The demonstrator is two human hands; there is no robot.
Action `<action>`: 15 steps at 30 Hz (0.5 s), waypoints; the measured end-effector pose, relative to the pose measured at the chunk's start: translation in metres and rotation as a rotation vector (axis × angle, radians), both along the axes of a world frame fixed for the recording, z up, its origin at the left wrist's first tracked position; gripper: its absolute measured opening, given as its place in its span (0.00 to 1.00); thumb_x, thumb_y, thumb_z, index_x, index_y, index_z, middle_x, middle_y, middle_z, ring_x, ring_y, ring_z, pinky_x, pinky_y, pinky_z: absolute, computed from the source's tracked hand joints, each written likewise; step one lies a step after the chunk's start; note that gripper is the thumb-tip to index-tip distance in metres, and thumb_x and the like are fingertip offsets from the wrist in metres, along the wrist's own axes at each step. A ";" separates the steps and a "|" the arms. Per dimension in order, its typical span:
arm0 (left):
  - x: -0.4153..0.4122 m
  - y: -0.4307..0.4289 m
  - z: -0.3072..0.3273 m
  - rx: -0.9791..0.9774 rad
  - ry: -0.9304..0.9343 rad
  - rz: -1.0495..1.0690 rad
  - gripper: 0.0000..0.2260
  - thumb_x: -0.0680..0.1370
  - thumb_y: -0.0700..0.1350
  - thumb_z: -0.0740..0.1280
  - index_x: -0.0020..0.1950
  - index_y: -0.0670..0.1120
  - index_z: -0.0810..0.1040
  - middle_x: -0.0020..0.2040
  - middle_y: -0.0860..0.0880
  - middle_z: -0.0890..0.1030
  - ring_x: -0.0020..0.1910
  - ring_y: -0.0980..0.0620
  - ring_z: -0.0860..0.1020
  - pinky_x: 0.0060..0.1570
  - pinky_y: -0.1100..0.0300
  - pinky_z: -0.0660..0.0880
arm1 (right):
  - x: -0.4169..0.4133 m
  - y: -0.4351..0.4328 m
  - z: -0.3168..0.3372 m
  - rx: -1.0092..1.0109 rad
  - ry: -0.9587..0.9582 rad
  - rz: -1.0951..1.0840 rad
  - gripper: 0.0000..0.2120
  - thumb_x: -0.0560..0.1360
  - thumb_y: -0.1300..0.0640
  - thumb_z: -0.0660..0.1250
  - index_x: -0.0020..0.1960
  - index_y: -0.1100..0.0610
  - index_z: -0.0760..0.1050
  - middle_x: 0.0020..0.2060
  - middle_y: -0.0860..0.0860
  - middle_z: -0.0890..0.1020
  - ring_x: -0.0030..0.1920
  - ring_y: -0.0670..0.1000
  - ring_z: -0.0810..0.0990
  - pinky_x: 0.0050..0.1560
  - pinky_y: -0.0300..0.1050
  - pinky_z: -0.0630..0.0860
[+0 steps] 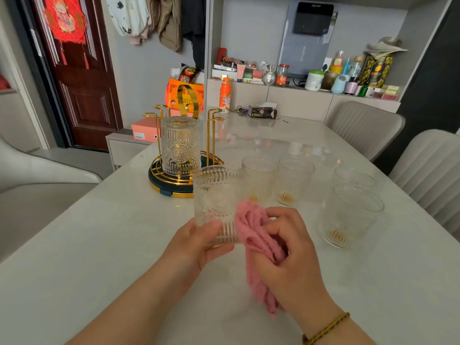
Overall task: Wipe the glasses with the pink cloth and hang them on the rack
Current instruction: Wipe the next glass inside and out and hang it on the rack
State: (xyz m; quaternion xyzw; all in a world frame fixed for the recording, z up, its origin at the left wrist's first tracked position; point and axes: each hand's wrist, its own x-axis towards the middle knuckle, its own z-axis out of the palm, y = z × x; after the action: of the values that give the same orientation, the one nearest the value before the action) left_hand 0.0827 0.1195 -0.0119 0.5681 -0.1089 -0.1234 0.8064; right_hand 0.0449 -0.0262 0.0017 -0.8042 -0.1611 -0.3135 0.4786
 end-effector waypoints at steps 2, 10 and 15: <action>-0.003 -0.002 0.000 0.096 -0.041 -0.014 0.36 0.56 0.54 0.69 0.61 0.42 0.73 0.55 0.43 0.82 0.53 0.47 0.81 0.53 0.53 0.78 | 0.000 -0.003 0.003 -0.014 -0.083 -0.049 0.05 0.62 0.54 0.62 0.37 0.48 0.69 0.48 0.42 0.71 0.46 0.32 0.72 0.40 0.21 0.66; -0.007 -0.001 0.001 0.108 -0.063 -0.082 0.48 0.46 0.62 0.78 0.61 0.43 0.73 0.54 0.45 0.82 0.54 0.46 0.81 0.54 0.52 0.77 | 0.006 -0.010 0.007 0.385 0.240 -0.019 0.08 0.72 0.60 0.67 0.37 0.50 0.72 0.39 0.47 0.77 0.37 0.39 0.75 0.37 0.29 0.72; -0.007 0.001 0.004 0.054 -0.072 -0.085 0.46 0.51 0.65 0.77 0.64 0.44 0.71 0.56 0.47 0.82 0.55 0.49 0.80 0.49 0.61 0.78 | 0.007 -0.004 0.003 0.489 0.431 0.039 0.09 0.71 0.66 0.66 0.36 0.56 0.71 0.30 0.48 0.74 0.27 0.38 0.72 0.29 0.30 0.71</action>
State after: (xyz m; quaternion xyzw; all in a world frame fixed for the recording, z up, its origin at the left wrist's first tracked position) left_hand 0.0759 0.1206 -0.0083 0.5888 -0.1586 -0.1398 0.7802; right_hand 0.0522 -0.0304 0.0044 -0.7101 0.0086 -0.1561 0.6865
